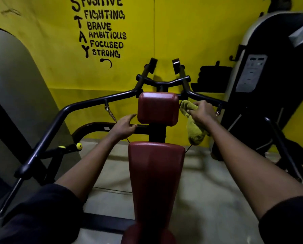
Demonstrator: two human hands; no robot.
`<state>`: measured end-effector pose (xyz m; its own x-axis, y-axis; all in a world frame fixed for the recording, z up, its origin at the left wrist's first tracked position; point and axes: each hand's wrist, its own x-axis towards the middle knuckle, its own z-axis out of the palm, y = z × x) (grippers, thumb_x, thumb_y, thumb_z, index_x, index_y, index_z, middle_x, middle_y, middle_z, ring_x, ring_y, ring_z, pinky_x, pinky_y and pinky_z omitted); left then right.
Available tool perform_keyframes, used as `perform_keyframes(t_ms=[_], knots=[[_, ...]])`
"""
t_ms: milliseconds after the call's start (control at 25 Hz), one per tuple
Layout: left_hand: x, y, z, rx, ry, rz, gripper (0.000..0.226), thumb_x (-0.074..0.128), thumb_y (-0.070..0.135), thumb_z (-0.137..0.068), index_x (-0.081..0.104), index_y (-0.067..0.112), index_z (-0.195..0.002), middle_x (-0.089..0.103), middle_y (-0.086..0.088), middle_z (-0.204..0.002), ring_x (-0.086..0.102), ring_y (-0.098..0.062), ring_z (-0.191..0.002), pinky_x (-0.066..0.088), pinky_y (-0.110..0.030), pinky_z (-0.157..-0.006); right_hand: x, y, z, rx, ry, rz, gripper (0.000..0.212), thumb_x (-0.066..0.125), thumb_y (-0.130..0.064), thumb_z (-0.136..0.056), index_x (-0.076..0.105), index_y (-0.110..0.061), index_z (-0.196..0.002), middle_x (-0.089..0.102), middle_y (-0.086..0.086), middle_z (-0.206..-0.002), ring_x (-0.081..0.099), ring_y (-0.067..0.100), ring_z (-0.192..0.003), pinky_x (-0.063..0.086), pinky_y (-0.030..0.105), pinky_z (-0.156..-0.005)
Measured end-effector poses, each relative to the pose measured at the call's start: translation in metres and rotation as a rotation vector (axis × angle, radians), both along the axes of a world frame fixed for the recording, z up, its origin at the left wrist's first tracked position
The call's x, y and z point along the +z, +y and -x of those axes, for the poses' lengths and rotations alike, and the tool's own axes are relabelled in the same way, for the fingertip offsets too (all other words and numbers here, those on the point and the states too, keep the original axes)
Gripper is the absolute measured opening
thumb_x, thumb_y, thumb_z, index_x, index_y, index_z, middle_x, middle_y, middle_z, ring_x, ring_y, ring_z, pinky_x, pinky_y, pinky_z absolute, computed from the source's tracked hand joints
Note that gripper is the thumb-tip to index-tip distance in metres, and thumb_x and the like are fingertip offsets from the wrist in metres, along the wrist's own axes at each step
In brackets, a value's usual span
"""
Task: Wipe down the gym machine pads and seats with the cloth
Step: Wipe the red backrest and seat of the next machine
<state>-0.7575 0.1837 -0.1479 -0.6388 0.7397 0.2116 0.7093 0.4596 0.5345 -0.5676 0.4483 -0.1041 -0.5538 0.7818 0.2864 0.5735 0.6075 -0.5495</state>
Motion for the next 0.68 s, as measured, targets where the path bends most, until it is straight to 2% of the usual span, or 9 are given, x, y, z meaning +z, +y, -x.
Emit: perform_keyframes(t_ms=[160,280,400,560,680], knots=[[-0.015,0.033,0.034,-0.022,0.008,-0.015,0.06,0.057,0.018,-0.096,0.035,0.01,-0.151,0.04,-0.011,-0.153,0.038,-0.026,-0.141,0.036,-0.037,-0.113,-0.008,0.014,0.038,-0.002,0.031,-0.016,0.037,0.074,-0.04,-0.086,0.071,-0.027,-0.12,0.072,0.007,-0.113,0.065,0.031,-0.107,0.046,0.032,-0.071],[-0.025,0.052,0.056,-0.03,0.025,0.01,0.061,0.056,0.018,-0.097,0.033,0.01,-0.152,0.038,-0.011,-0.154,0.035,-0.025,-0.142,0.03,-0.034,-0.115,-0.017,0.026,0.071,0.041,0.128,-0.048,0.027,0.072,-0.038,-0.086,0.073,-0.026,-0.11,0.071,0.006,-0.106,0.065,0.03,-0.101,0.052,0.037,-0.072],[-0.032,0.061,0.079,-0.041,0.024,-0.016,0.063,0.057,0.018,-0.096,0.03,0.01,-0.153,0.036,-0.012,-0.155,0.034,-0.024,-0.143,0.029,-0.032,-0.115,-0.029,0.028,0.102,-0.045,0.189,-0.061,0.034,0.069,-0.04,-0.086,0.068,-0.028,-0.118,0.065,0.006,-0.113,0.063,0.031,-0.104,0.053,0.038,-0.075],[-0.043,0.066,0.107,-0.083,0.004,-0.041,0.071,0.056,0.016,-0.096,0.02,0.014,-0.157,0.025,-0.011,-0.161,0.025,-0.024,-0.148,0.026,-0.032,-0.116,-0.06,0.006,0.13,-0.13,0.3,-0.053,0.043,0.068,-0.031,-0.091,0.058,-0.027,-0.133,0.051,0.008,-0.129,0.056,0.034,-0.114,0.051,0.04,-0.082],[-0.056,0.069,0.129,-0.181,-0.024,-0.068,0.076,0.057,0.015,-0.097,0.012,0.02,-0.158,0.018,-0.008,-0.163,0.02,-0.022,-0.15,0.029,-0.023,-0.111,-0.09,-0.016,0.147,-0.218,0.341,-0.151,0.055,0.065,-0.034,-0.092,0.046,-0.023,-0.143,0.044,0.009,-0.136,0.05,0.036,-0.115,0.052,0.041,-0.081]])
